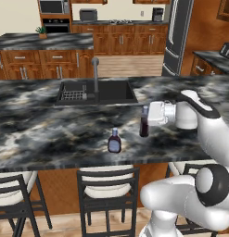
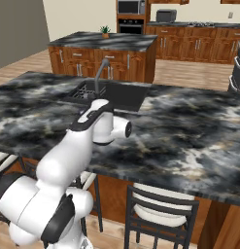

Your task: The dining table condiment station is running low on condiment bottle. Refill the condiment station by opening the cabinet and taking the condiment bottle from the cabinet and placing it on the dining table.

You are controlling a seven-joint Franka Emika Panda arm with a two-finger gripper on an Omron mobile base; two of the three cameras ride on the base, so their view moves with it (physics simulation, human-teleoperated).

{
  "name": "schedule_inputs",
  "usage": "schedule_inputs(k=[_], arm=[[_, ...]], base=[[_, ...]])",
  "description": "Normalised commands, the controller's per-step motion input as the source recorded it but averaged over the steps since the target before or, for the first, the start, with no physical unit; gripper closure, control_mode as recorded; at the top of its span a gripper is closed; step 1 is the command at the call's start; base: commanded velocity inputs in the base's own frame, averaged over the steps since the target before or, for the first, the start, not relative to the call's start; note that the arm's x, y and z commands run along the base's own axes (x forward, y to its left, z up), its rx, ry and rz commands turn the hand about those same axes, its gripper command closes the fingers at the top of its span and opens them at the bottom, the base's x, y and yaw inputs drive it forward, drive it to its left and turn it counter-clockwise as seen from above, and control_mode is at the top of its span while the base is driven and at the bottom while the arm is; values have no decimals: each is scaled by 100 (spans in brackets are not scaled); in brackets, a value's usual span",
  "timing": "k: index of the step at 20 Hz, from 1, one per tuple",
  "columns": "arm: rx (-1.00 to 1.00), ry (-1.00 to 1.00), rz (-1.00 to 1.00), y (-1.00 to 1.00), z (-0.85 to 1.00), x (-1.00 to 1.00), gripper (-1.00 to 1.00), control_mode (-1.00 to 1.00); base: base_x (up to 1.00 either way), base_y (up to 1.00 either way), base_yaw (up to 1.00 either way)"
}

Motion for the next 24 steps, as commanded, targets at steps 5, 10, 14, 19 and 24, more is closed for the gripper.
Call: schedule_inputs(k=[5,10,14,19,24], arm=[[1,0,0,0,-38,39,100,-100],[0,0,2,0,-47,41,100,-100],[0,0,3,0,-47,41,100,-100],[0,0,3,0,-42,40,100,-100],[1,1,3,0,-39,39,100,-100]], base=[[0,0,0],[0,0,0],[0,0,0],[0,0,0],[0,0,0]])
